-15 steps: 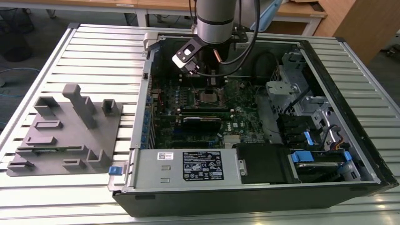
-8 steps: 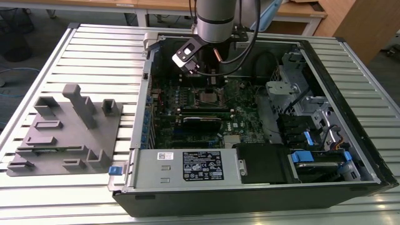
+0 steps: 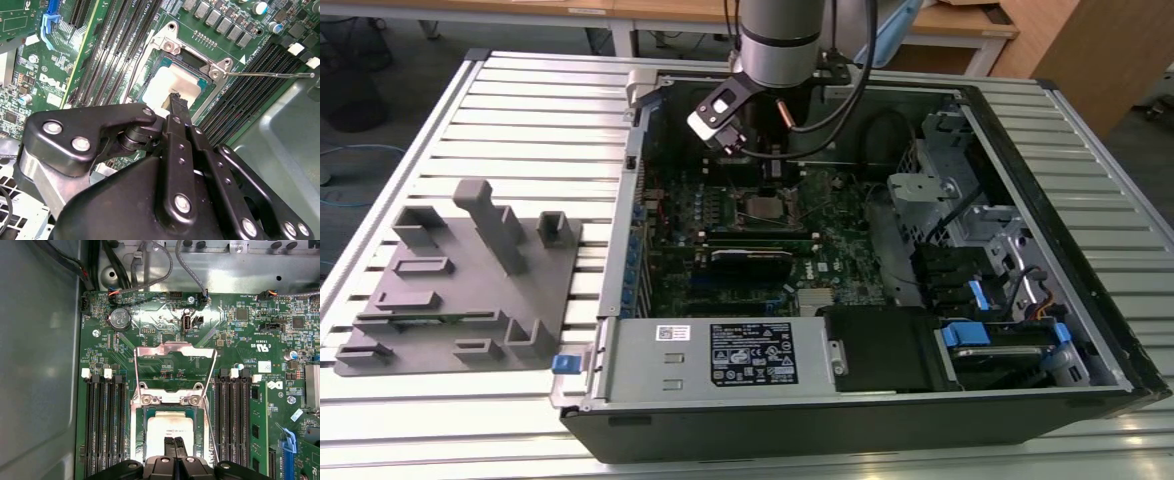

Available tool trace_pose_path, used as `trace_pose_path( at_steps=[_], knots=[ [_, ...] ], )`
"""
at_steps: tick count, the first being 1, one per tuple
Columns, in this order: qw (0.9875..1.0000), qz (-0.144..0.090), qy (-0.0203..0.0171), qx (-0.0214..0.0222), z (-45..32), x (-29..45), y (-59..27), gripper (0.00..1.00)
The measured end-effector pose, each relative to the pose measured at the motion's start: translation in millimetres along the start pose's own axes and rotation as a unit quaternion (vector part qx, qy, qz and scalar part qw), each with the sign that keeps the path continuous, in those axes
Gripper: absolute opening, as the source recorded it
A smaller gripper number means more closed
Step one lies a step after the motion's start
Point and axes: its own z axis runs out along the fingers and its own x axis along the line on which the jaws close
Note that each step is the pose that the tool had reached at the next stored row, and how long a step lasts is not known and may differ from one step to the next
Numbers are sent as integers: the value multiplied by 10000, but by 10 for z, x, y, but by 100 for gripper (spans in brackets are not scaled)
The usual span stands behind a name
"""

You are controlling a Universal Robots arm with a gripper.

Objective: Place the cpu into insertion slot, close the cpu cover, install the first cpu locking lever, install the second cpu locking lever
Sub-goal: 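Close the cpu cover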

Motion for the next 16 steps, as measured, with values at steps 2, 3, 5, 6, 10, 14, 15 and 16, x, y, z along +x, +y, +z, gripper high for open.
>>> trace_pose_path(
  at_steps=[2,3,5,6,10,14,15,16],
  knots=[
    [10000,0,0,0,-1,0,0,11],
    [10000,0,0,0,-1,0,0,11],
    [10000,0,0,0,-1,0,0,11],
    [10000,0,0,0,-1,0,0,11],
    [10000,0,-1,1,-18,-1,1,11],
    [10000,0,0,2,-114,-3,7,11],
    [10000,0,1,2,-152,-3,9,11],
    [10000,0,1,2,-188,-4,11,11]
  ],
)
